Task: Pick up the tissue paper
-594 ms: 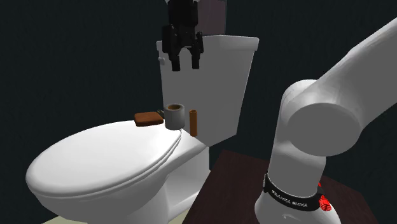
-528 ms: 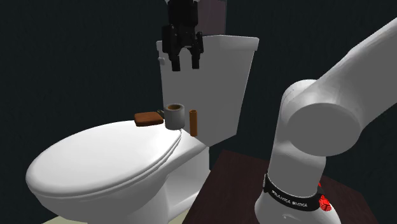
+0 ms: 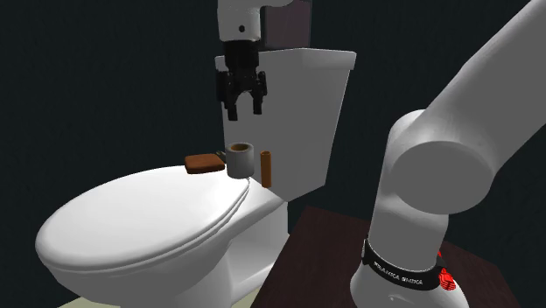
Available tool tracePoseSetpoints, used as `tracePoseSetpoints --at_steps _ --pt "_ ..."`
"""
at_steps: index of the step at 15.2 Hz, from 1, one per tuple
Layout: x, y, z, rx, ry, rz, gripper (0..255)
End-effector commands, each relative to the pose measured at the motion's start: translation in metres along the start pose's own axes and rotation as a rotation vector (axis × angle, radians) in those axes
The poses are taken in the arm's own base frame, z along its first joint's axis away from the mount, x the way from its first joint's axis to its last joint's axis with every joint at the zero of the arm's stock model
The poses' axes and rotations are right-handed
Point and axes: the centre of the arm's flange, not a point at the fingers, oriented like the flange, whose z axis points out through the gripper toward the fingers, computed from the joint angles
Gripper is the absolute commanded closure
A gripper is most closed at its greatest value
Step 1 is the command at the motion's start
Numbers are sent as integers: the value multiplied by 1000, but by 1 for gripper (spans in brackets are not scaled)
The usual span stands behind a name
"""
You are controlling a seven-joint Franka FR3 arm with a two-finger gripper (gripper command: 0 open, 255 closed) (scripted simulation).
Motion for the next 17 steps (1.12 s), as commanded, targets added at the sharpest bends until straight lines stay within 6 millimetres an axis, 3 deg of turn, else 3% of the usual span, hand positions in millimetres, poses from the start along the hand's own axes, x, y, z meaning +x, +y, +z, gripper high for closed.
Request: tracePoseSetpoints --at_steps 1,17 --pt "16 12 17 -5 11 4 0" --pt "152 99 130 -44 74 36 0"
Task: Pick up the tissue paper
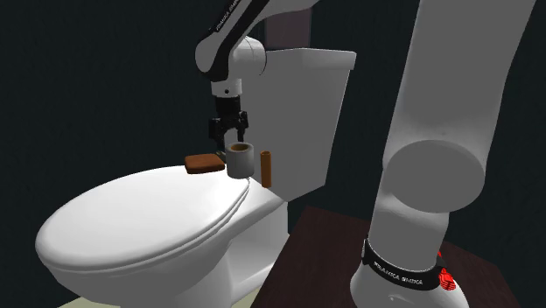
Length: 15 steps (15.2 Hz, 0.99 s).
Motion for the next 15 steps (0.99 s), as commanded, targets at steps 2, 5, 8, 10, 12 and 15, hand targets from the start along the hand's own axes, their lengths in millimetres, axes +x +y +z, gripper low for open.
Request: tracePoseSetpoints --at_steps 2,5,8,10,12,15 --pt "8 8 20 -3 4 1 0" --pt "8 8 35 -3 4 1 0" --pt "7 7 49 -3 4 1 0" --pt "7 7 49 -3 4 1 255" --pt "7 7 49 -3 4 1 255" --pt "7 7 49 -3 4 1 255"
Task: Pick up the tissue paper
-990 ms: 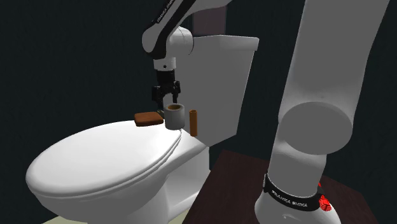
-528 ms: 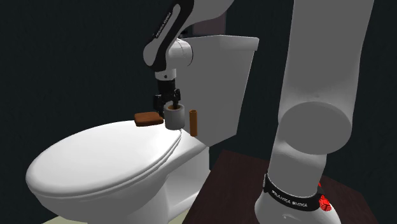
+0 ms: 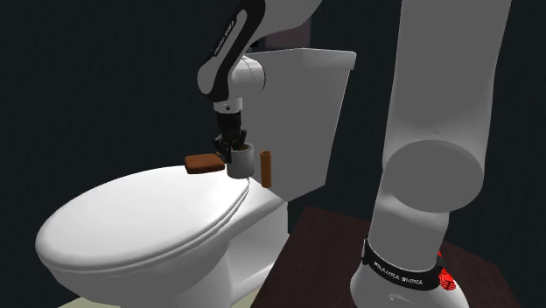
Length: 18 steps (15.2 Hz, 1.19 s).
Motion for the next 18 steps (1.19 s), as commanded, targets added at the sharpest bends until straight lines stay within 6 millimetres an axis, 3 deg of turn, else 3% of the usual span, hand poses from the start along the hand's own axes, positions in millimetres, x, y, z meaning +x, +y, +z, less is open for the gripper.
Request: tracePoseSetpoints --at_steps 1,4,18 --pt "0 0 1 0 -1 0 255" --pt "0 0 0 0 -1 0 255" --pt "2 2 -73 0 -1 0 255"
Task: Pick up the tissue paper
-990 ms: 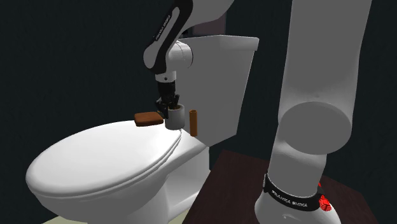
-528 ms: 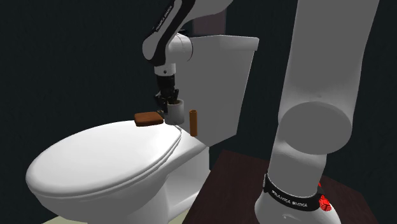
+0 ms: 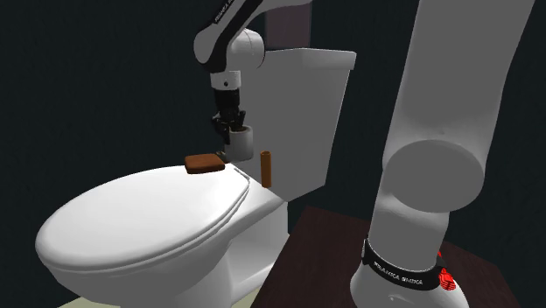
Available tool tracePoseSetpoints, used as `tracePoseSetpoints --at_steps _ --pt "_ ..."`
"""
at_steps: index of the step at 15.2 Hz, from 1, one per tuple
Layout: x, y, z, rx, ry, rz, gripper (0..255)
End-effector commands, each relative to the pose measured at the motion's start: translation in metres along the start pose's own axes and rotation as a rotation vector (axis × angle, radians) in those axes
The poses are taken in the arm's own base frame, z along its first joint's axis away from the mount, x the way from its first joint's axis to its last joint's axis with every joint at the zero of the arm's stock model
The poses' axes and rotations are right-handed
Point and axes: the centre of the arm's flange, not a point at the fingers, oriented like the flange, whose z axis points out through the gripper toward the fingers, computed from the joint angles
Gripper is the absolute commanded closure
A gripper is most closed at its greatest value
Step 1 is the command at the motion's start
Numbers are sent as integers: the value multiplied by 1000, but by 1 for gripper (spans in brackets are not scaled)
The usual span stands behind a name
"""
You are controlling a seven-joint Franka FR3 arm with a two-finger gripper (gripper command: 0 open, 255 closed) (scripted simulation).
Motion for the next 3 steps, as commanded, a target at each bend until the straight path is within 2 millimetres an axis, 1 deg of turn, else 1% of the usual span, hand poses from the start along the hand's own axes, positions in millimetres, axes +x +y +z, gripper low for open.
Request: tracePoseSetpoints --at_steps 1,3 --pt "0 1 -11 -1 1 1 255" --pt "0 1 -12 -1 1 1 255"
